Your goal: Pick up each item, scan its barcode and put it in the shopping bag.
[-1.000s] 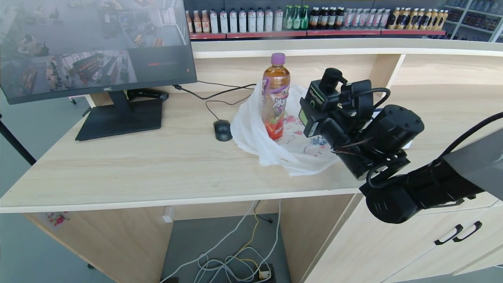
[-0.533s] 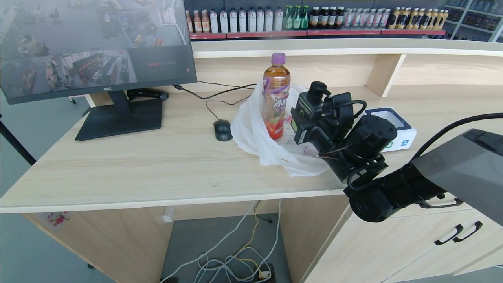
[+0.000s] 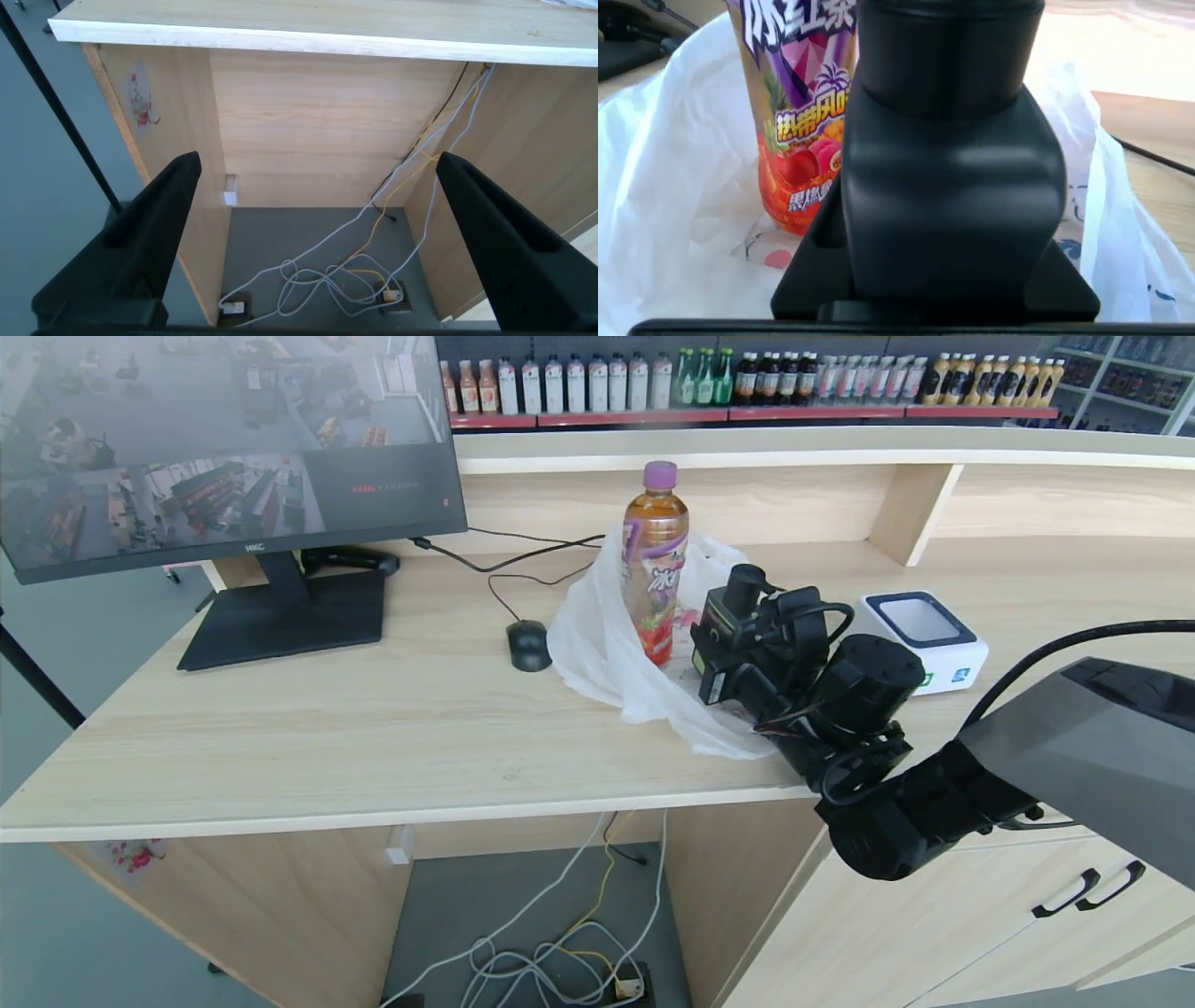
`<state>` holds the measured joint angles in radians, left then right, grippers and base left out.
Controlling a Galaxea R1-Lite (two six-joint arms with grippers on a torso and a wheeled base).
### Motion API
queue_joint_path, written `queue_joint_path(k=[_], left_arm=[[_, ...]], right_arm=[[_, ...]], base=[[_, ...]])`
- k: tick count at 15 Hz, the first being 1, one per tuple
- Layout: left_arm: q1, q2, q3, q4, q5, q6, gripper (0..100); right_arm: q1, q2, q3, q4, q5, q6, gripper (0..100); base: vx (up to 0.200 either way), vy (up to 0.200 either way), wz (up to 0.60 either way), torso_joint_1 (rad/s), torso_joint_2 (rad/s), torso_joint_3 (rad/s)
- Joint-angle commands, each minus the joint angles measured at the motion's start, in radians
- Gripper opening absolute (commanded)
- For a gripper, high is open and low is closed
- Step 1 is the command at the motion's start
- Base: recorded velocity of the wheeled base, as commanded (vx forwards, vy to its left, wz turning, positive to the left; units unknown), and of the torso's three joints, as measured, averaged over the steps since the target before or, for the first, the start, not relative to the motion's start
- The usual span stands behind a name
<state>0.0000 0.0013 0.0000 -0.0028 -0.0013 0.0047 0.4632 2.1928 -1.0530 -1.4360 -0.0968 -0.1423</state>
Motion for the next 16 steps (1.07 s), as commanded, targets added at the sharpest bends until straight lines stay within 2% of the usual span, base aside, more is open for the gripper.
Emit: queue_joint_path(k=[1,5,16], left_arm=[[0.0,0.0,0.0,0.0,0.0,0.0,100],[0.0,0.0,0.0,0.0,0.0,0.0,100],[0.0,0.0,0.0,0.0,0.0,0.0,100]], right_arm=[[-0.011,-0.001,0.016,-0.001,0.0,0.0,0],[-0.046,0.01,0.016,-0.003,0.0,0.001,0],[-0.041,0.045,0.001,-0.003,-0.018,0.047,0]], base=[[0.0,0.0,0.0,0.0,0.0,0.0],[0.0,0.0,0.0,0.0,0.0,0.0],[0.0,0.0,0.0,0.0,0.0,0.0]])
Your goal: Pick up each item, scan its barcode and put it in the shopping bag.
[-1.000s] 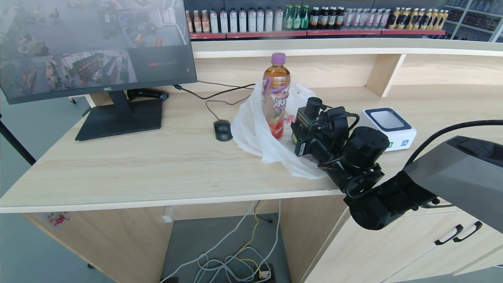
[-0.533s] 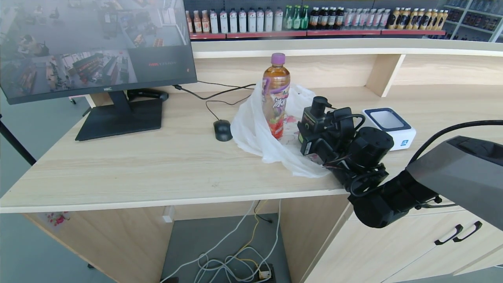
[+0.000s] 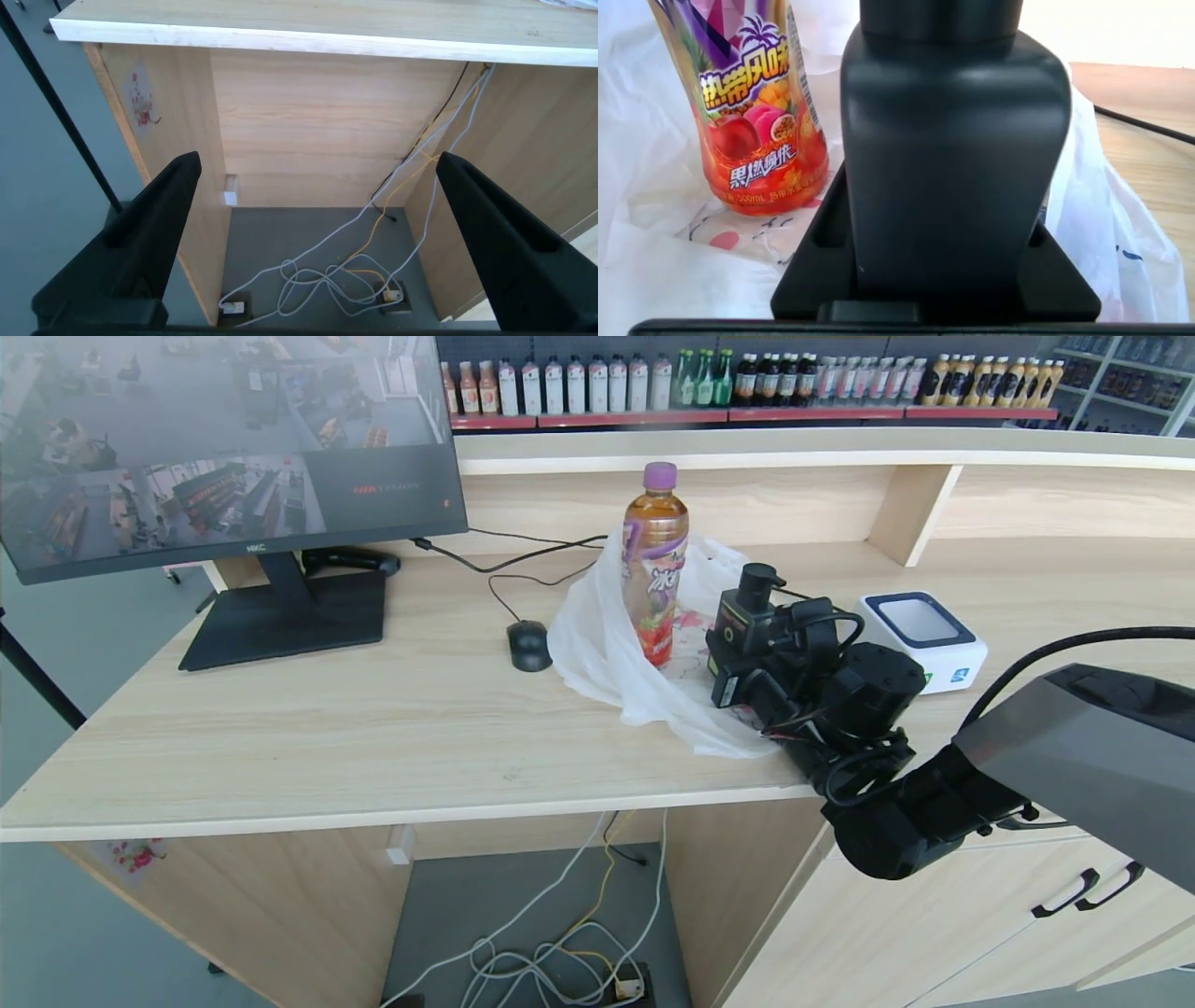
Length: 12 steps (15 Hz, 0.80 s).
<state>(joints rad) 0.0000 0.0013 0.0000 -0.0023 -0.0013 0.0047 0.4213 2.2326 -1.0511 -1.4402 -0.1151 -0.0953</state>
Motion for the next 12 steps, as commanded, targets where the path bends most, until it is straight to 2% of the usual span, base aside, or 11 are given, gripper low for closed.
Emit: queue_joint_path(k=[1,7,8,12], left_arm=[[0.0,0.0,0.0,-0.001,0.0,0.0,100],[0.0,-0.001,0.0,-0.001,0.0,0.0,100],[0.0,0.0,0.0,-0.001,0.0,0.0,100],[0.0,0.0,0.0,-0.001,0.0,0.0,100]], right_arm=[[0.001,0.006,-0.001,0.001,0.0,0.003,0],[0.004,0.015,-0.027,0.001,0.0,0.02,0],[0.004,0.015,-0.027,0.001,0.0,0.022,100],[0.004,-0.005,-0.023,0.0,0.0,0.022,100]], base=[[0.0,0.0,0.0,0.0,0.0,0.0],[0.0,0.0,0.0,0.0,0.0,0.0],[0.0,0.0,0.0,0.0,0.0,0.0],[0.0,0.0,0.0,0.0,0.0,0.0]])
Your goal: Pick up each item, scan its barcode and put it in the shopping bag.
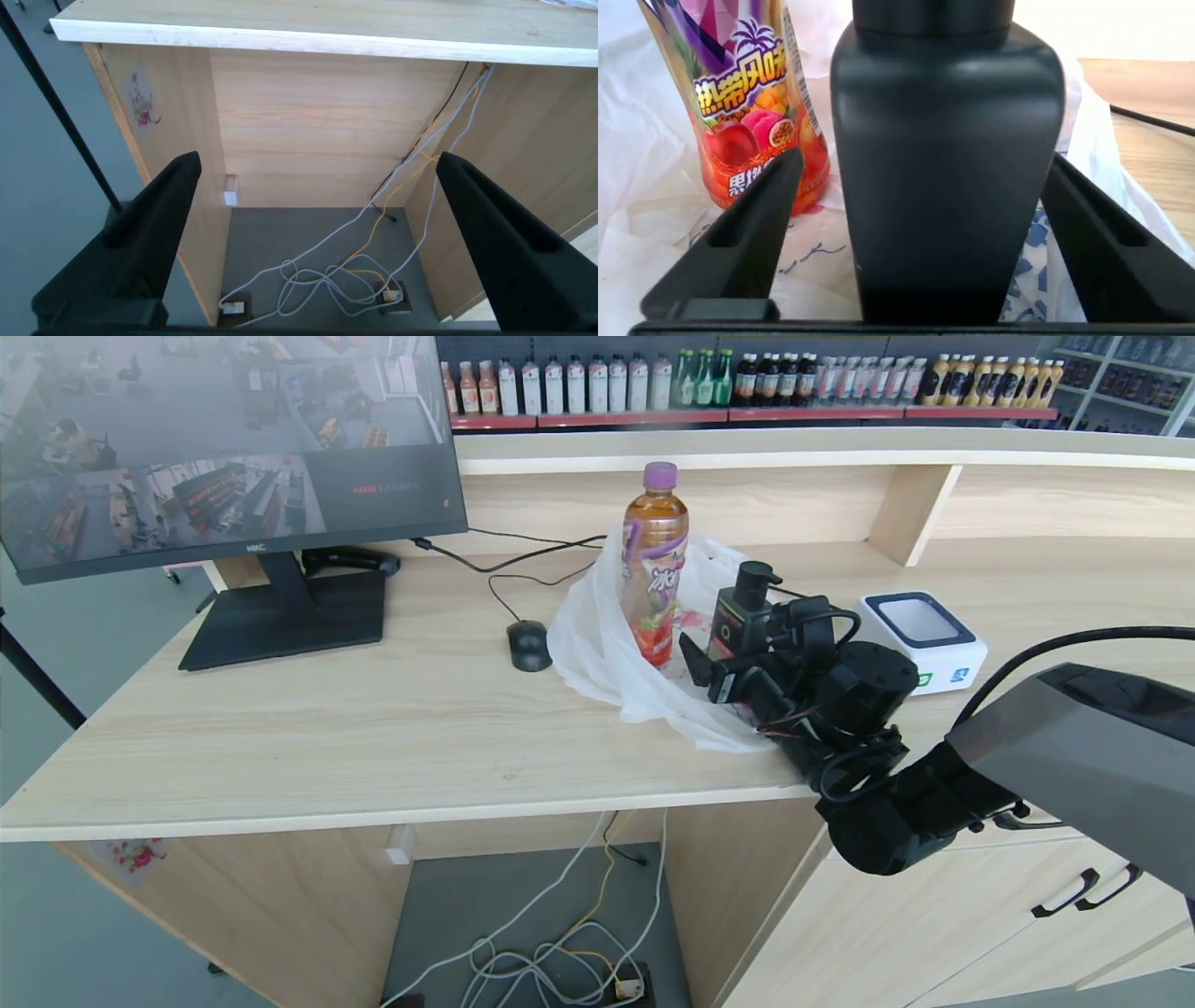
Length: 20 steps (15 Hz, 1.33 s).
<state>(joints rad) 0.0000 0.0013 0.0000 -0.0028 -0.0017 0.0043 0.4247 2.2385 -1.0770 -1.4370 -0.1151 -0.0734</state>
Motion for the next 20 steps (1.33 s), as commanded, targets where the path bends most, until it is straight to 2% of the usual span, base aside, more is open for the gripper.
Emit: queue_joint_path(k=[1,4,13,18,19,20], left_arm=[[0.0,0.0,0.0,0.0,0.0,0.0,100],[0.0,0.0,0.0,0.0,0.0,0.0,100],[0.0,0.0,0.0,0.0,0.0,0.0,100],[0.0,0.0,0.0,0.0,0.0,0.0,100],[0.0,0.0,0.0,0.0,0.0,0.0,100],[0.0,0.0,0.0,0.0,0.0,0.0,100]], right_arm=[[0.0,-0.022,0.008,-0.003,0.0,0.0,100],[-0.001,-0.062,0.017,-0.003,-0.001,-0.002,100],[-0.003,-0.462,0.361,-0.006,-0.001,0.001,100],[-0.003,-0.895,0.809,0.003,0.006,-0.014,100],[-0.011,-1.011,0.942,0.004,0.005,-0.011,100],[-0.015,-1.073,1.005,0.009,0.005,-0.009,100]], base=[[0.0,0.0,0.0,0.0,0.0,0.0],[0.0,0.0,0.0,0.0,0.0,0.0],[0.0,0.0,0.0,0.0,0.0,0.0],[0.0,0.0,0.0,0.0,0.0,0.0],[0.0,0.0,0.0,0.0,0.0,0.0],[0.0,0.0,0.0,0.0,0.0,0.0]])
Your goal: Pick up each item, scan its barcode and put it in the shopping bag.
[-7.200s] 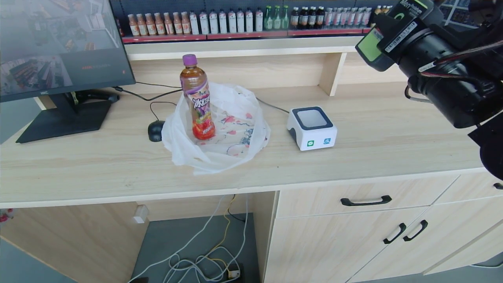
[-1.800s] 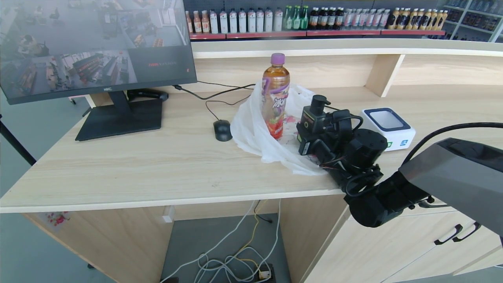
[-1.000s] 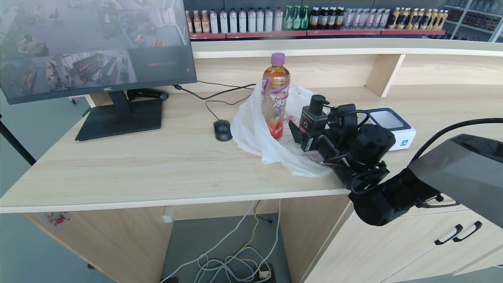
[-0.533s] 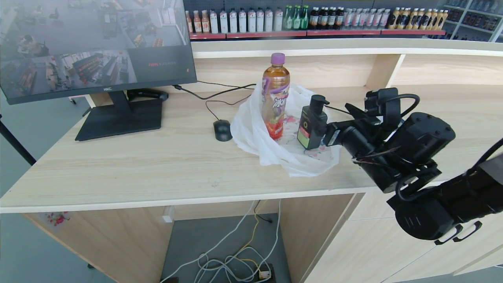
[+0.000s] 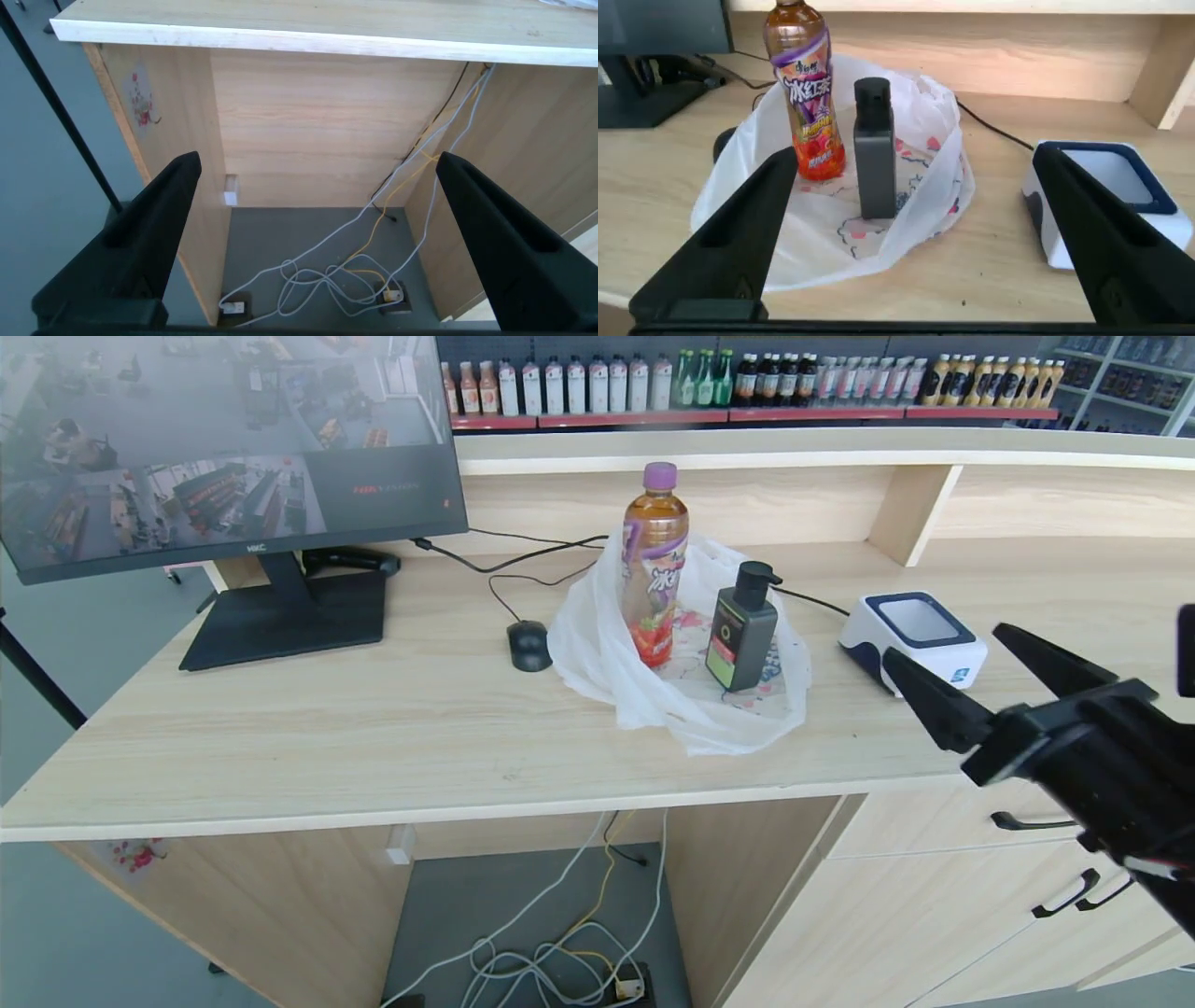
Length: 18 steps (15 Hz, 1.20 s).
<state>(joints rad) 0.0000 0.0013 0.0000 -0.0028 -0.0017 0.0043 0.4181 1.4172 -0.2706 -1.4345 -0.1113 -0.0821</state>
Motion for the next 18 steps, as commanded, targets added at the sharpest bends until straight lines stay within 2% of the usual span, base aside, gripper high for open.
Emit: queue_joint_path(k=[1,4,6,7,8,9,10,13,14,16,17,18], left_arm=[[0.0,0.0,0.0,0.0,0.0,0.0,100],[0.0,0.0,0.0,0.0,0.0,0.0,100],[0.0,0.0,0.0,0.0,0.0,0.0,100],[0.0,0.0,0.0,0.0,0.0,0.0,100],[0.0,0.0,0.0,0.0,0.0,0.0,100],[0.0,0.0,0.0,0.0,0.0,0.0,100],[0.0,0.0,0.0,0.0,0.0,0.0,100],[0.0,0.0,0.0,0.0,0.0,0.0,100],[0.0,0.0,0.0,0.0,0.0,0.0,100],[0.0,0.0,0.0,0.0,0.0,0.0,100],[0.0,0.0,0.0,0.0,0.0,0.0,100],[0.0,0.0,0.0,0.0,0.0,0.0,100]], right_arm=[[-0.01,-0.3,0.249,0.014,-0.001,-0.001,100],[-0.015,-0.451,0.271,0.151,-0.004,0.005,100],[-0.013,-0.696,0.271,0.537,-0.001,0.004,100],[-0.012,-0.779,0.271,0.658,0.001,0.004,100],[-0.004,-0.969,0.269,0.931,0.008,0.007,100],[0.014,-1.09,0.257,1.112,0.038,0.002,100],[0.022,-1.179,0.246,1.237,0.056,-0.01,100],[0.021,-1.364,0.26,1.416,0.064,-0.038,100],[0.021,-1.367,0.254,1.43,0.068,-0.038,100],[-0.044,-1.348,0.252,1.434,0.065,-0.021,100],[-0.22,-1.318,0.251,1.439,0.074,-0.021,100],[-0.308,-1.287,0.249,1.444,0.105,-0.016,100]], base=[[0.0,0.0,0.0,0.0,0.0,0.0],[0.0,0.0,0.0,0.0,0.0,0.0],[0.0,0.0,0.0,0.0,0.0,0.0],[0.0,0.0,0.0,0.0,0.0,0.0],[0.0,0.0,0.0,0.0,0.0,0.0],[0.0,0.0,0.0,0.0,0.0,0.0],[0.0,0.0,0.0,0.0,0.0,0.0],[0.0,0.0,0.0,0.0,0.0,0.0],[0.0,0.0,0.0,0.0,0.0,0.0],[0.0,0.0,0.0,0.0,0.0,0.0],[0.0,0.0,0.0,0.0,0.0,0.0],[0.0,0.0,0.0,0.0,0.0,0.0]])
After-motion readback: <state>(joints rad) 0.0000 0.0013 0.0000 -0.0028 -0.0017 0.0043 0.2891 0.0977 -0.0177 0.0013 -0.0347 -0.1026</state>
